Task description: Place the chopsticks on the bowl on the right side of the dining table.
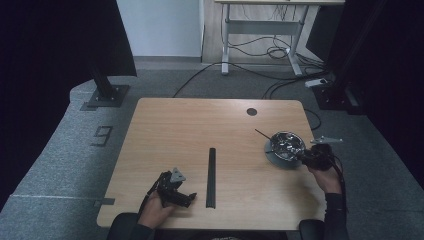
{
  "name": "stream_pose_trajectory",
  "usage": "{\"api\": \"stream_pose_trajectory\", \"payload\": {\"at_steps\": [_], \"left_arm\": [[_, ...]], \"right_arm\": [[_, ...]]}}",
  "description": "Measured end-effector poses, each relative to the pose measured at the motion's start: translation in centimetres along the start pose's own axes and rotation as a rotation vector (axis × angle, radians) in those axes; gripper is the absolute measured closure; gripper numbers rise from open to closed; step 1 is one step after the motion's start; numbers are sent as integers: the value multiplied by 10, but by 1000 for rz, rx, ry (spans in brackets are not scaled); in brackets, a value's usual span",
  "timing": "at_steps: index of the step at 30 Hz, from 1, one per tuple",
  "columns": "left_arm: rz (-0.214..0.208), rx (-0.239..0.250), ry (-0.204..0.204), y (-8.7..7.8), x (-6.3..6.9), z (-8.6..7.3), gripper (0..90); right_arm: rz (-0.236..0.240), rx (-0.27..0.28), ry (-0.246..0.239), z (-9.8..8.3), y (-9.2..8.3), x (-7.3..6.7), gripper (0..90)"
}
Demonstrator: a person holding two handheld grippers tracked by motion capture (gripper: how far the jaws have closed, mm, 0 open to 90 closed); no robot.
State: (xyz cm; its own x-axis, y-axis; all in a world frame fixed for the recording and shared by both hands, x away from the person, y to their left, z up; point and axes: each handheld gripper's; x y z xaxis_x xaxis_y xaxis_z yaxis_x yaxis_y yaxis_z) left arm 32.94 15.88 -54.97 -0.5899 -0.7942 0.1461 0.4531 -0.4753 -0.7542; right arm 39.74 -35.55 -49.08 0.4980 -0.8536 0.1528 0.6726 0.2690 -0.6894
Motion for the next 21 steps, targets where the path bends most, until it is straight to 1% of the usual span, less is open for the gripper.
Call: {"api": "stream_pose_trajectory", "payload": {"at_steps": [3, 5, 6, 7, 10, 11, 12, 13, 15, 17, 20, 21], "left_arm": [[0, 0, 0, 0, 0, 0, 0], [0, 0, 0, 0, 0, 0, 0], [0, 0, 0, 0, 0, 0, 0], [0, 0, 0, 0, 0, 0, 0], [0, 0, 0, 0, 0, 0, 0], [0, 0, 0, 0, 0, 0, 0], [0, 0, 0, 0, 0, 0, 0], [0, 0, 0, 0, 0, 0, 0], [0, 0, 0, 0, 0, 0, 0], [0, 0, 0, 0, 0, 0, 0], [0, 0, 0, 0, 0, 0, 0], [0, 0, 0, 0, 0, 0, 0]], "right_arm": [[15, -1, -7, -3, -2, 2, 585], [43, -1, -11, -7, -2, 3, 612], [43, -1, -11, -7, -2, 3, 612], [68, 7, -11, -10, -2, 4, 632], [75, 6, -13, -11, -1, 5, 646], [77, -3, -23, -12, -1, 5, 660], [77, -3, -23, -12, -1, 5, 660], [73, -17, -35, -14, -1, 6, 684], [76, -21, -36, -15, -1, 6, 695], [84, -14, -34, -17, -2, 8, 750], [94, -6, -34, -18, -3, 9, 767], [104, -4, -41, -19, -4, 9, 786]]}}
Point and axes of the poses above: each handheld gripper's, and its own axes: y roughly forward along the jaws, z roughly out of its top, x roughly to its right, and after that the axes turned 13 degrees about -y, right-handed
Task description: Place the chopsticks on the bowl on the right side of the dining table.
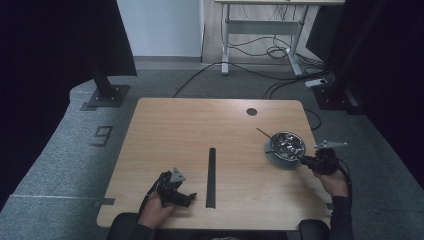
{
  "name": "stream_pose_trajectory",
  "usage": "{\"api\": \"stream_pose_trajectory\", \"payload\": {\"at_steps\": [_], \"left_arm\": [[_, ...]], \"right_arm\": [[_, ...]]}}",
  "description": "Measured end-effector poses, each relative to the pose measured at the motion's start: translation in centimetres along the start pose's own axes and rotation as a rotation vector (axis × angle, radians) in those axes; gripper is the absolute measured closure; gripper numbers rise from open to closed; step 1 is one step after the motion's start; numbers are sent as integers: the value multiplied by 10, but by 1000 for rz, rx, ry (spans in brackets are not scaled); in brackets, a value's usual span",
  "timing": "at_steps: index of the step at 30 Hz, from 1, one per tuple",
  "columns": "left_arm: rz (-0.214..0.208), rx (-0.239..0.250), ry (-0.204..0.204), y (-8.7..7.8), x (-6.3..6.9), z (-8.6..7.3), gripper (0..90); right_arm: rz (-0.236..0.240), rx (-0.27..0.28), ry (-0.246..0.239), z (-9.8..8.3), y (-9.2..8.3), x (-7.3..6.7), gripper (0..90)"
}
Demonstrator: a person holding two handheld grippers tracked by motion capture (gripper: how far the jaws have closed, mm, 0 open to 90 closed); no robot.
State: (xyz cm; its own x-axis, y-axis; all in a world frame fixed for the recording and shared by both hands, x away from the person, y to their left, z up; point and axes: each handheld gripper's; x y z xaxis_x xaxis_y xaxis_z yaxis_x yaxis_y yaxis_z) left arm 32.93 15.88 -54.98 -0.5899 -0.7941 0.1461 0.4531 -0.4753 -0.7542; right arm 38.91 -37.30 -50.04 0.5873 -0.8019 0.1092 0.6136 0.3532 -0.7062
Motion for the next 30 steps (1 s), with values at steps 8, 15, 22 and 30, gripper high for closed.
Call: {"api": "stream_pose_trajectory", "payload": {"at_steps": [8, 15, 22, 30], "left_arm": [[0, 0, 0, 0, 0, 0, 0], [0, 0, 0, 0, 0, 0, 0], [0, 0, 0, 0, 0, 0, 0], [0, 0, 0, 0, 0, 0, 0]], "right_arm": [[19, 5, -7, -4, -3, 3, 834], [31, 7, -10, -9, -9, 6, 844], [15, 26, 9, -8, -14, 8, 645], [-67, 26, 52, -1, -12, 7, 366]]}}
Point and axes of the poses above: each handheld gripper's, and its own axes: y roughly forward along the jaws, z roughly out of its top, x roughly to its right, and after that the axes turned 13 degrees about -y, right-handed
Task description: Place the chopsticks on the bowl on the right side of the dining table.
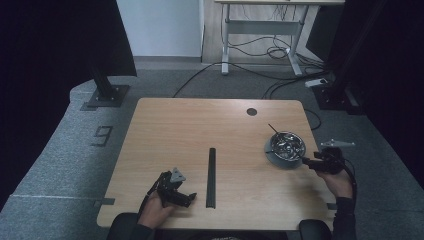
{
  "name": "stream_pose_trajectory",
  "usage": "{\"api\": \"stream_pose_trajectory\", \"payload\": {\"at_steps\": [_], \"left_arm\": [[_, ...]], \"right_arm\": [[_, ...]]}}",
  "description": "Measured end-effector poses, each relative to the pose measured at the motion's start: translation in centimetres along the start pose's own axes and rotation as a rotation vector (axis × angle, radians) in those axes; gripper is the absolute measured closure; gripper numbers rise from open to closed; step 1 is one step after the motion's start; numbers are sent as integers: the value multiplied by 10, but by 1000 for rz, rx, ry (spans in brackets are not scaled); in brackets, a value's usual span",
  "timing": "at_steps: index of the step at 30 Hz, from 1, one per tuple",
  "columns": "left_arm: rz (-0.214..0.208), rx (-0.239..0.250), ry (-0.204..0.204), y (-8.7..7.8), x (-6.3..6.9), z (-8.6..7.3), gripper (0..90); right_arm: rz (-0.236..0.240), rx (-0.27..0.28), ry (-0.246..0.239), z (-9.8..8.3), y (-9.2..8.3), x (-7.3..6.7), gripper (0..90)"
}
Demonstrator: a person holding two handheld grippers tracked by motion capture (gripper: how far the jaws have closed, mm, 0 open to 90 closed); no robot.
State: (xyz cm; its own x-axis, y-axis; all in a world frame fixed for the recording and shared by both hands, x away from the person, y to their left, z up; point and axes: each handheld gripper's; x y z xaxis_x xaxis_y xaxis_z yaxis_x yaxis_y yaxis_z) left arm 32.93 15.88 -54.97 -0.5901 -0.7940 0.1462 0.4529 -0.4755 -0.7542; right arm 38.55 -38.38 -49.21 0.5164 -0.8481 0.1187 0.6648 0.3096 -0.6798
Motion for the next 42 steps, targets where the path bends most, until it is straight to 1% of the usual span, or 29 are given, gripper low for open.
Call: {"api": "stream_pose_trajectory", "payload": {"at_steps": [1, 2, 3, 4, 7, 9, 11, 12, 16, 18, 21, 28, 31, 33, 34, 36, 38, 39, 40, 41, 42], "left_arm": [[0, 0, 0, 0, 0, 0, 0], [0, 0, 0, 0, 0, 0, 0], [0, 0, 0, 0, 0, 0, 0], [0, 0, 0, 0, 0, 0, 0], [0, 0, 0, 0, 0, 0, 0], [0, 0, 0, 0, 0, 0, 0], [0, 0, 0, 0, 0, 0, 0], [0, 0, 0, 0, 0, 0, 0], [0, 0, 0, 0, 0, 0, 0], [0, 0, 0, 0, 0, 0, 0], [0, 0, 0, 0, 0, 0, 0], [0, 0, 0, 0, 0, 0, 0], [0, 0, 0, 0, 0, 0, 0], [0, 0, 0, 0, 0, 0, 0], [-1, 0, -1, 0, 0, 0, 0], [0, 0, -2, 0, 0, 0, 0], [0, 0, -2, 0, 0, 0, 0], [0, 0, -2, 0, 0, 0, 0], [0, 0, -2, 0, 0, 0, 0], [0, 0, -2, 0, 0, 0, 0], [0, 0, -2, 0, 0, 0, 0]], "right_arm": [[0, 0, 0, 0, 0, 0, 366], [-15, -17, 5, -1, 3, 1, 364], [-15, -17, 5, -1, 3, 1, 364], [-25, -27, 10, -2, 5, 3, 364], [-33, -34, 20, -4, 5, 5, 365], [-49, -38, 22, -5, 4, 8, 365], [-54, -40, 24, -5, 4, 9, 366], [-68, -43, 26, -6, 4, 11, 366], [-87, -44, 30, -8, 4, 15, 365], [-101, -39, 44, -10, 4, 19, 365], [-104, -38, 50, -11, 4, 22, 365], [-129, -43, 67, -13, 8, 32, 369], [-124, -32, 70, -13, 7, 33, 364], [-128, -17, 77, -10, 5, 33, 334], [-129, 2, 85, -3, 4, 32, 263], [-135, -2, 88, 4, 6, 31, 181], [-142, -2, 90, 12, 10, 29, 136], [-142, -2, 90, 12, 10, 29, 136], [-141, 0, 104, 20, 15, 28, 126], [-141, 0, 104, 20, 15, 28, 126], [-138, 18, 115, 30, 19, 26, 97]]}}
Point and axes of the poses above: each handheld gripper's, and its own axes: y roughly forward along the jaws, z roughly out of its top, x roughly to its right, and after that the axes turned 13 degrees about -y, right-handed
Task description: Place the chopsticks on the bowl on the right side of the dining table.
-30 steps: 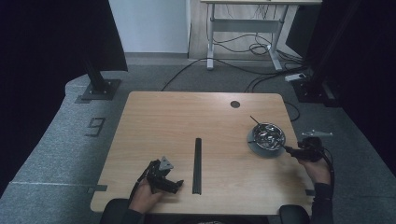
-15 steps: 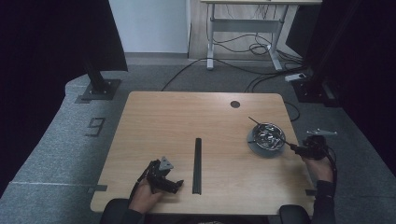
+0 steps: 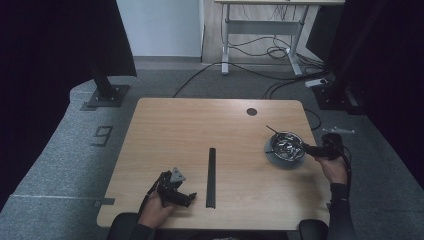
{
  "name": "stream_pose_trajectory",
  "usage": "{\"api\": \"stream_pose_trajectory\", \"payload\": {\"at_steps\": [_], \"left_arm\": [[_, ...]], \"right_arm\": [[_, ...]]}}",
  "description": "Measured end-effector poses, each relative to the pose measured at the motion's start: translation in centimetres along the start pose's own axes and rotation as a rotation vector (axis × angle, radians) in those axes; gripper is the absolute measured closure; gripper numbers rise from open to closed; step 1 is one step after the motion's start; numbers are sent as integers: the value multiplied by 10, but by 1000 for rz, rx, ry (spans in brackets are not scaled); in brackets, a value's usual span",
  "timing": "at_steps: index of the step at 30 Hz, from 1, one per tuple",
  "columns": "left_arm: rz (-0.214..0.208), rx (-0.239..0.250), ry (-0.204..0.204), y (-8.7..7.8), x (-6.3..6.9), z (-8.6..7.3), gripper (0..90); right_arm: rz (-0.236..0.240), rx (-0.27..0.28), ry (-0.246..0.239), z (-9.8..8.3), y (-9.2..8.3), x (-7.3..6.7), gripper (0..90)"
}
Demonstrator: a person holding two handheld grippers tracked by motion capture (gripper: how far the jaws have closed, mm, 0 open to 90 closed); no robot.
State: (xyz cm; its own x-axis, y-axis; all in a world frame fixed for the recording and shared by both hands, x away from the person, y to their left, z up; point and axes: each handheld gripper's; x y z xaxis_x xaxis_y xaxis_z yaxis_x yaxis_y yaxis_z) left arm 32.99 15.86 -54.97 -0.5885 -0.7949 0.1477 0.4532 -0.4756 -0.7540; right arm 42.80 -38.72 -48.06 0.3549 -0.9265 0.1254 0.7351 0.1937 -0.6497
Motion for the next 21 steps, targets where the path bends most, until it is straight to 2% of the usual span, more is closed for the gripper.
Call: {"api": "stream_pose_trajectory", "payload": {"at_steps": [1, 4, 6, 8, 10, 12, 18, 19, 21], "left_arm": [[0, 0, 0, 0, 0, 0, 0], [0, -1, 1, 0, 0, 0, 0], [0, 3, -2, 0, 0, 0, 0], [0, 1, -1, 0, 0, 0, 0], [-1, 1, -2, 0, 0, 0, 0], [0, -1, 0, 0, 0, 0, 0], [-1, 0, 0, 0, 0, 0, 0], [0, 0, 0, 0, 0, 0, 0], [0, 0, 0, 0, 0, 0, 0]], "right_arm": [[0, 0, 0, 0, 0, 0, 97], [-24, -41, -23, 17, 12, -8, 3], [-36, -52, -32, 21, 16, -9, 0], [-64, -67, -48, 35, 25, -14, 0], [-71, -71, -53, 37, 27, -15, 0], [-98, -104, -76, 46, 37, -18, 0], [-124, -140, -90, 51, 54, -19, 0], [-133, -163, -109, 52, 61, -21, 0], [-140, -173, -117, 53, 65, -22, 0]]}}
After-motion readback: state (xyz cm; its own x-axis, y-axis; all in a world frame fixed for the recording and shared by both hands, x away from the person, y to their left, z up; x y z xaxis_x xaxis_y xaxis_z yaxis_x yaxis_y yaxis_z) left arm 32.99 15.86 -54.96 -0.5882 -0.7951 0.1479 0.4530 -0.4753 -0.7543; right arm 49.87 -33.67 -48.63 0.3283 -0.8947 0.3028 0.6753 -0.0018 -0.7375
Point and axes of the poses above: each handheld gripper's, and its own axes: y roughly forward along the jaws, z roughly out of its top, x roughly to its right, and after that the axes turned 13 degrees about -y, right-handed
